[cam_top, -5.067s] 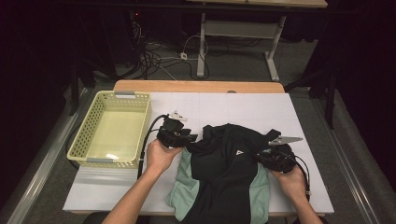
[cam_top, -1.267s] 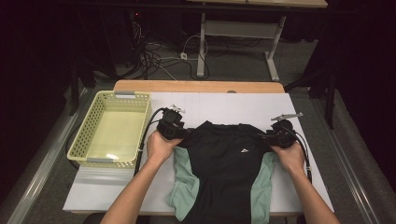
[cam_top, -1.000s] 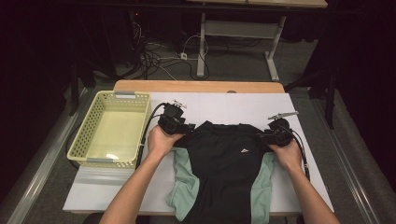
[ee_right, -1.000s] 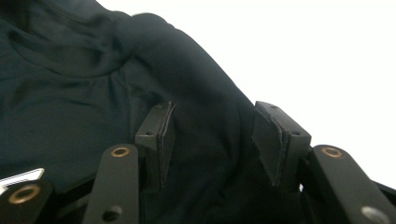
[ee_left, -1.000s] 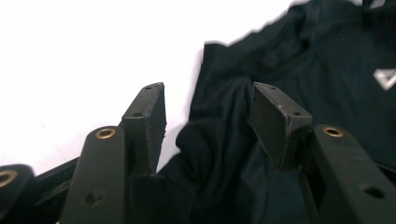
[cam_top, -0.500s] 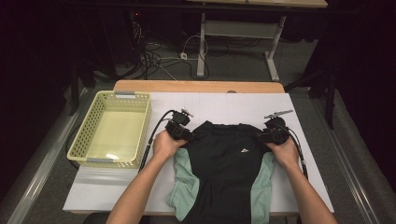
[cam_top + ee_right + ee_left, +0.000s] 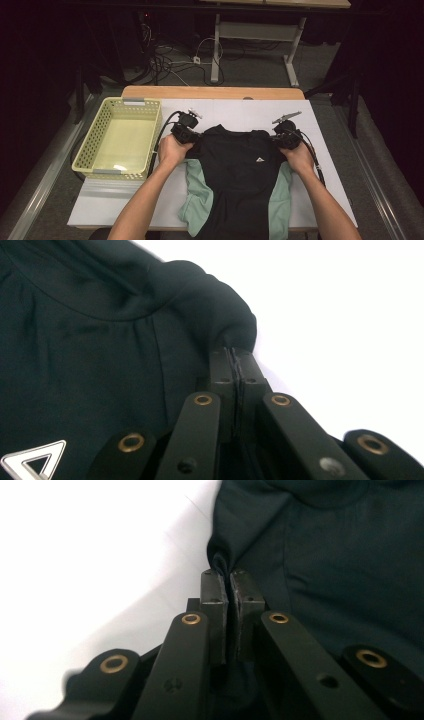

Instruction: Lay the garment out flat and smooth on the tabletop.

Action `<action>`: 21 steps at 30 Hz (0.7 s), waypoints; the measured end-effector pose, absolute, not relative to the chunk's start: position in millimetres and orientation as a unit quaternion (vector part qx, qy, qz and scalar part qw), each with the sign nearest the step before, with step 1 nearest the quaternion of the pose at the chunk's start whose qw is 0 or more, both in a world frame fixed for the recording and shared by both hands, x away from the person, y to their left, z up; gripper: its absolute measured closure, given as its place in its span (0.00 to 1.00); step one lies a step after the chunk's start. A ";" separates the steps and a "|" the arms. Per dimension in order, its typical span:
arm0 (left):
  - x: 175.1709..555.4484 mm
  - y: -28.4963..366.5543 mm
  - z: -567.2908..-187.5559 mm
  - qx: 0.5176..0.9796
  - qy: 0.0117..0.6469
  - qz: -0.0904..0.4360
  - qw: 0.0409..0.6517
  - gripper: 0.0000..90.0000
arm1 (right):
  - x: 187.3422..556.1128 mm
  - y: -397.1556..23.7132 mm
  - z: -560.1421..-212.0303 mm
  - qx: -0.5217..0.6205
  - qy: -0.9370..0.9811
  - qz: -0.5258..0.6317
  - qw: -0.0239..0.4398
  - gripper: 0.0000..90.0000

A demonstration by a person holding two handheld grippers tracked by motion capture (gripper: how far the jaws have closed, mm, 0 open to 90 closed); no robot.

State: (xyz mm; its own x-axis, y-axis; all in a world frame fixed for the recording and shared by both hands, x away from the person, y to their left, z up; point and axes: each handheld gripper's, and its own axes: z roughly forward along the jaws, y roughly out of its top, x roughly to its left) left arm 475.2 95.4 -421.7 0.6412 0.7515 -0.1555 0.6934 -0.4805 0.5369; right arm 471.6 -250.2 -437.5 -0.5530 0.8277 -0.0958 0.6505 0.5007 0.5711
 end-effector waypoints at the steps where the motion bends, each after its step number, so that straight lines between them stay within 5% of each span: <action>1: 476.3 97.7 -418.8 0.856 0.423 0.055 0.291 0.94 | 472.9 -249.4 -434.5 0.436 0.845 0.247 0.186 0.99; 15: 496.7 108.4 -403.6 0.835 0.449 0.089 0.304 0.92 | 500.0 -232.3 -404.7 0.444 0.824 0.274 0.223 0.99; 21: 473.1 112.3 -410.1 0.826 0.441 0.086 0.340 0.66 | 494.1 -230.4 -422.3 0.462 0.826 0.269 0.179 0.78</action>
State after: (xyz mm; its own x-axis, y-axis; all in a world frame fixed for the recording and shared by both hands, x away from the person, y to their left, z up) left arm 473.1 112.3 -410.1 0.5962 0.7872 -0.1575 0.6697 -0.3795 0.6384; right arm 494.1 -230.4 -422.3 -0.5098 0.8590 -0.0474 0.6660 0.4289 0.6103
